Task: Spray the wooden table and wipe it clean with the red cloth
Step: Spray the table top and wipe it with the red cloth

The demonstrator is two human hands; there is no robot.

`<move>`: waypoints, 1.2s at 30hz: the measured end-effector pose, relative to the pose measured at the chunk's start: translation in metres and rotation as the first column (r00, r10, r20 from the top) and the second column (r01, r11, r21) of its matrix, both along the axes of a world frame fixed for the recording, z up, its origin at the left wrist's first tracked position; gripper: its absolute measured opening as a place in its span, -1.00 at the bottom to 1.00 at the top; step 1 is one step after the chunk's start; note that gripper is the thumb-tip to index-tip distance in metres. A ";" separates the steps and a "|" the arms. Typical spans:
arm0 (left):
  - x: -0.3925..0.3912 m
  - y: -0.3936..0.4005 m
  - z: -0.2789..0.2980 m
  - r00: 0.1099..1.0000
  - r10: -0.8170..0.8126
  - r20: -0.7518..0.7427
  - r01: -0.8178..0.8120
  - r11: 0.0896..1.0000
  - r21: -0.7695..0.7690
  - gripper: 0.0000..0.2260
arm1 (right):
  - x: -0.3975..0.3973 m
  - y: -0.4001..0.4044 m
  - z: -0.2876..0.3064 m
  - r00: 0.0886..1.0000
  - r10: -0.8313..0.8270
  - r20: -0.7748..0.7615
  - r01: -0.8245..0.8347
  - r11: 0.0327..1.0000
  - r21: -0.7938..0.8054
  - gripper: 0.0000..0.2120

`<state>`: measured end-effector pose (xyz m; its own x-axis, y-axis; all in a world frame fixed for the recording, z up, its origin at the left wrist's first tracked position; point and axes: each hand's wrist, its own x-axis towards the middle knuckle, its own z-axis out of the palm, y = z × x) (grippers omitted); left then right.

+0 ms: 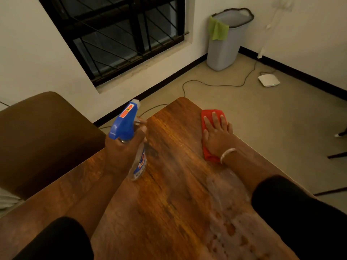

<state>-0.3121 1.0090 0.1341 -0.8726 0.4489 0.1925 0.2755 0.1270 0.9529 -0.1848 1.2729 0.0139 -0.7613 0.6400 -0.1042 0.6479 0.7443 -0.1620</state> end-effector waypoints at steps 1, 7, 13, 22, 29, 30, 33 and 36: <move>0.003 -0.002 -0.001 1.000 0.004 0.011 -0.003 0.999 -0.034 -0.55 | -0.012 0.003 0.002 1.000 -0.024 -0.003 0.024 1.000 -0.009 -0.41; 0.026 -0.004 -0.004 0.997 -0.020 -0.076 0.005 0.981 -0.192 -0.72 | 0.014 -0.041 0.000 0.987 0.160 0.011 -0.160 0.987 -0.012 -0.41; 0.035 -0.019 -0.013 0.998 -0.023 0.055 0.030 0.991 -0.129 -0.68 | 0.102 -0.028 -0.002 0.996 0.074 0.042 -0.073 0.997 -0.023 -0.40; 0.045 -0.017 -0.008 0.995 -0.015 0.097 0.028 0.990 -0.139 -0.67 | 0.003 -0.015 0.008 0.999 -0.028 0.044 0.030 0.999 -0.042 -0.41; 0.042 -0.001 -0.003 0.999 0.028 0.031 -0.017 0.947 -0.321 -0.67 | 0.115 -0.074 -0.003 0.966 0.252 0.061 -0.246 0.965 -0.088 -0.42; 0.039 -0.005 -0.002 0.998 -0.031 0.061 0.047 0.954 -0.297 -0.76 | 0.124 -0.062 -0.003 0.973 0.218 0.069 -0.214 0.974 -0.070 -0.43; 0.041 -0.011 0.011 0.983 -0.139 0.117 0.161 0.963 -0.214 -0.85 | 0.116 -0.017 0.003 0.988 0.082 0.131 -0.089 0.995 0.050 -0.43; 0.043 -0.009 0.009 0.982 -0.112 0.155 0.142 0.969 -0.202 -0.84 | 0.079 -0.002 0.006 0.992 -0.045 0.117 0.037 0.997 0.068 -0.39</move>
<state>-0.2690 0.9996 0.1429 -0.8174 0.5747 -0.0396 0.1669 0.3020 0.9386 -0.1060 1.2710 0.0199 -0.7191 0.6789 -0.1487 0.6898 0.7232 -0.0341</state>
